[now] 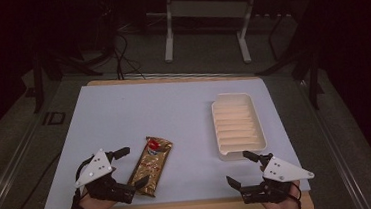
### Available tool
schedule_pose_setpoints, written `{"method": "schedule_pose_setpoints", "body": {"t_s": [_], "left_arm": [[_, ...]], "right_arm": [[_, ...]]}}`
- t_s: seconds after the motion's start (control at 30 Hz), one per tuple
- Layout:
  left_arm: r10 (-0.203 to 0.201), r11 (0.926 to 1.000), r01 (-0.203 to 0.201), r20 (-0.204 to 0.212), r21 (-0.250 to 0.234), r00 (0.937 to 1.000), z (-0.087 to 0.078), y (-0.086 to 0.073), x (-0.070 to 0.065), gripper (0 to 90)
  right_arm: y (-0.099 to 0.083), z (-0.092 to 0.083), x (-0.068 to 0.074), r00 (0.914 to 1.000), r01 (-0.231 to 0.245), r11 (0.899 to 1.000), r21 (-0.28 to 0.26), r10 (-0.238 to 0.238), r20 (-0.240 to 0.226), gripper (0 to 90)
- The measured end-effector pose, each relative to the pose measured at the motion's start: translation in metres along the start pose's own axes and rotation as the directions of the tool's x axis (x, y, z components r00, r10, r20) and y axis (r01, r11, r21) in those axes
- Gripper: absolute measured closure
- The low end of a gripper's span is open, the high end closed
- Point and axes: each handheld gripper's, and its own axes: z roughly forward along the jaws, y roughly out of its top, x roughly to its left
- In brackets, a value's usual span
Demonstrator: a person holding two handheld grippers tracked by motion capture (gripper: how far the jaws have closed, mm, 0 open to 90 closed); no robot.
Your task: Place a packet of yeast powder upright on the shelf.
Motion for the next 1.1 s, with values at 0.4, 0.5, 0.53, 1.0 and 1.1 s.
{"method": "schedule_pose_setpoints", "body": {"t_s": [0.4, 0.5, 0.53, 1.0, 1.1], "left_arm": [[-0.009, 0.9986, 0.010, -0.018, 0.051, 0.9998, 0.025, 0.018, 0.023, 1.9], [0.009, 0.9960, -0.005, -0.038, 0.089, 0.9992, 0.035, 0.019, 0.030, 1.9], [0.009, 0.9960, -0.005, -0.038, 0.089, 0.9992, 0.035, 0.019, 0.030, 1.9], [-0.034, 0.9597, 0.053, -0.071, 0.276, 0.9969, 0.082, 0.013, 0.067, 7.3], [-0.028, 0.9420, 0.059, -0.098, 0.330, 0.9948, 0.093, 0.007, 0.074, 7.5]], "right_arm": [[0.002, -0.001, 0.003, 0.9998, 0.004, 0.999, -0.032, -0.004, -0.018, 11.0], [0.002, -0.001, 0.005, 0.9997, 0.006, 0.999, -0.035, -0.006, -0.022, 11.6], [0.002, -0.001, 0.005, 0.9997, 0.006, 0.999, -0.035, -0.006, -0.022, 11.6], [0.005, -0.009, -0.002, 0.9999, -0.016, 0.999, -0.050, 0.016, -0.004, 14.7], [0.005, -0.011, -0.004, 0.9998, -0.021, 0.998, -0.054, 0.021, 0.002, 14.9]]}}
